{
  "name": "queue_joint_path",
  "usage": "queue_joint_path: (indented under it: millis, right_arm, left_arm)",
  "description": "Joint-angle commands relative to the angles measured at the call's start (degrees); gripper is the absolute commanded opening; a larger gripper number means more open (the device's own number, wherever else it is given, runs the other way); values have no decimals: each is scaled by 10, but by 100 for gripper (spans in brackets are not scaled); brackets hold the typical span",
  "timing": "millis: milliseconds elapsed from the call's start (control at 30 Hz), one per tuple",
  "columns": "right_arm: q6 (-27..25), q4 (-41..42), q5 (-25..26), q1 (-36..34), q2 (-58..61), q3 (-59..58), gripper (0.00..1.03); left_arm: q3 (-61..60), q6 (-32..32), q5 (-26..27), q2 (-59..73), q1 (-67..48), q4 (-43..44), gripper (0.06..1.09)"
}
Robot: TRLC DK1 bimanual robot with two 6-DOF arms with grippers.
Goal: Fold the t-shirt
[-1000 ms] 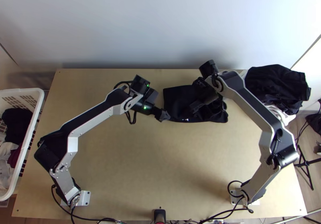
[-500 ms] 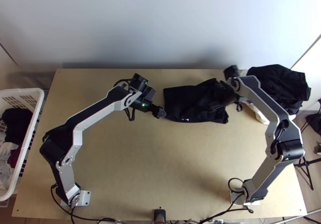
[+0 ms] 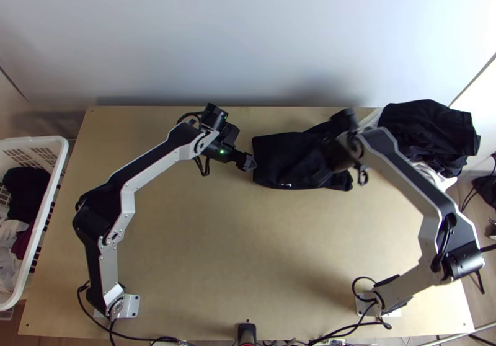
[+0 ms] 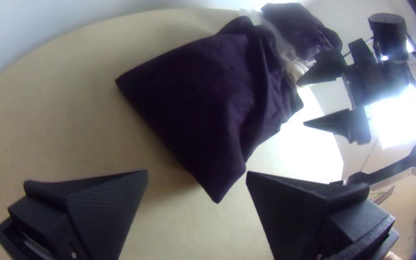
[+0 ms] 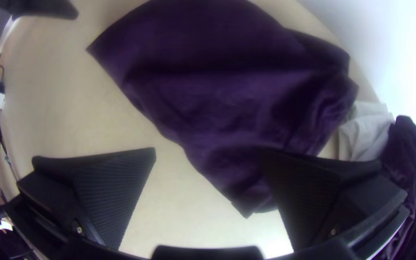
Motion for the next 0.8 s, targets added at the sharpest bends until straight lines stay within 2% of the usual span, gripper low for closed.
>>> queue_joint_path:
  millis: [0,133,300,567,767]
  right_arm:
    - [-56,76,61,109,-27,-82,99]
    - [-93,149,76,130,-19,-129,99]
    - [-120,191,80,124,9,-146,99]
    - [-135,234,96,102,52,-159,99]
    - [-138,330,138,84,72,-170,99]
  left_arm:
    - [-3,2,0,-22,10,-24,105]
    - [-30,7,0,-53,28,-34,105]
    - [-75,13,0,-94,51,-35,105]
    - [-112,16,0,-120,70,-35,105]
    - [-116,17,0,-126,73,-35,105]
